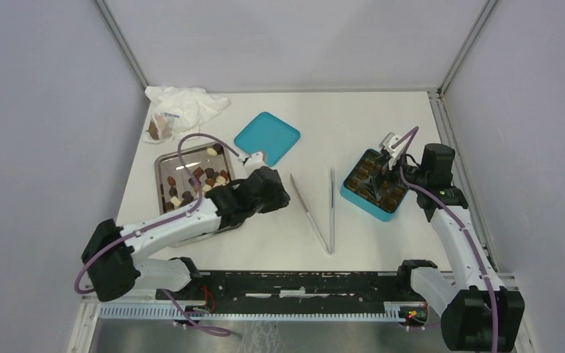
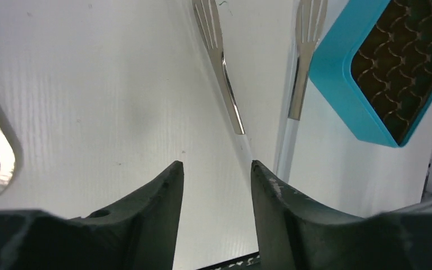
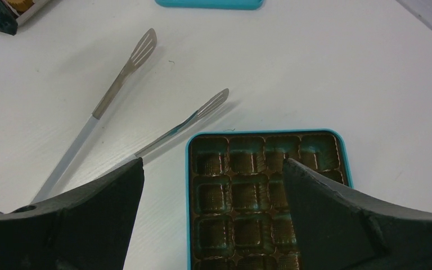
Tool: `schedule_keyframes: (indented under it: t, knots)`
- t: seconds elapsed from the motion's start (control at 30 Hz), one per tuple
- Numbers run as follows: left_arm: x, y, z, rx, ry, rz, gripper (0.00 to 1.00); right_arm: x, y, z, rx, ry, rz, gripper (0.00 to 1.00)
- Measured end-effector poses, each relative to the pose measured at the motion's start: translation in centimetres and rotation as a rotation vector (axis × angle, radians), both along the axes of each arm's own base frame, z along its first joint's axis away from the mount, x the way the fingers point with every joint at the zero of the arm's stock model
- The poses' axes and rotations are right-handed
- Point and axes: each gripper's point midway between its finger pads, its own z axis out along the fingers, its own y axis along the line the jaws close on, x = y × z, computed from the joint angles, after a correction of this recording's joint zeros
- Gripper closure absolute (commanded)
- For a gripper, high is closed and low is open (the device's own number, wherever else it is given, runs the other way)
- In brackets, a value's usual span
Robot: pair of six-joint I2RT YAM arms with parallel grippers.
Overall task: Pack the chocolate
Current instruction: Pick up the clamp at the center of the board.
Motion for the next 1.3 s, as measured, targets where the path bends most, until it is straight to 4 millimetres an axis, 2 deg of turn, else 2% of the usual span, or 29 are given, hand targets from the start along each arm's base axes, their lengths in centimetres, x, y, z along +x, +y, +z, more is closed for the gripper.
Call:
schedule_keyframes:
  t: [0.17, 0.3, 0.43, 0.63, 0.97, 1.13, 1.3]
  knots:
    - [0.4, -3.0, -2.5, 0.136, 0.102, 0.059, 0.48, -0.3, -0.4, -1.7, -0.010, 0.012, -0.005, 0.02]
    - [1.7, -6.6, -3.8, 0.203, 0.133, 0.066, 0.45, -0.1, -0.4, -1.5, -0.017, -0.008, 0.001, 0.02]
    - [2.5, -8.4, -6.0, 0.278, 0.171, 0.074, 0.44, -0.1, -0.4, -1.5, -0.022, -0.015, 0.000, 0.02]
    - [1.9, -8.1, -9.1, 0.392, 0.231, 0.074, 0.45, 0.0, -0.6, -1.5, -0.029, -0.023, -0.010, 0.02]
    - [0.9, -7.6, -11.1, 0.464, 0.265, 0.065, 0.54, 0.0, -0.8, -1.5, -0.037, -0.035, -0.023, 0.02]
    - [0.8, -7.4, -12.0, 0.487, 0.277, 0.066, 0.65, 0.0, -0.9, -1.6, -0.039, -0.038, -0.027, 0.02]
    - [0.8, -7.4, -12.1, 0.486, 0.279, 0.070, 0.84, 0.0, -0.9, -1.6, -0.040, -0.038, -0.029, 0.02]
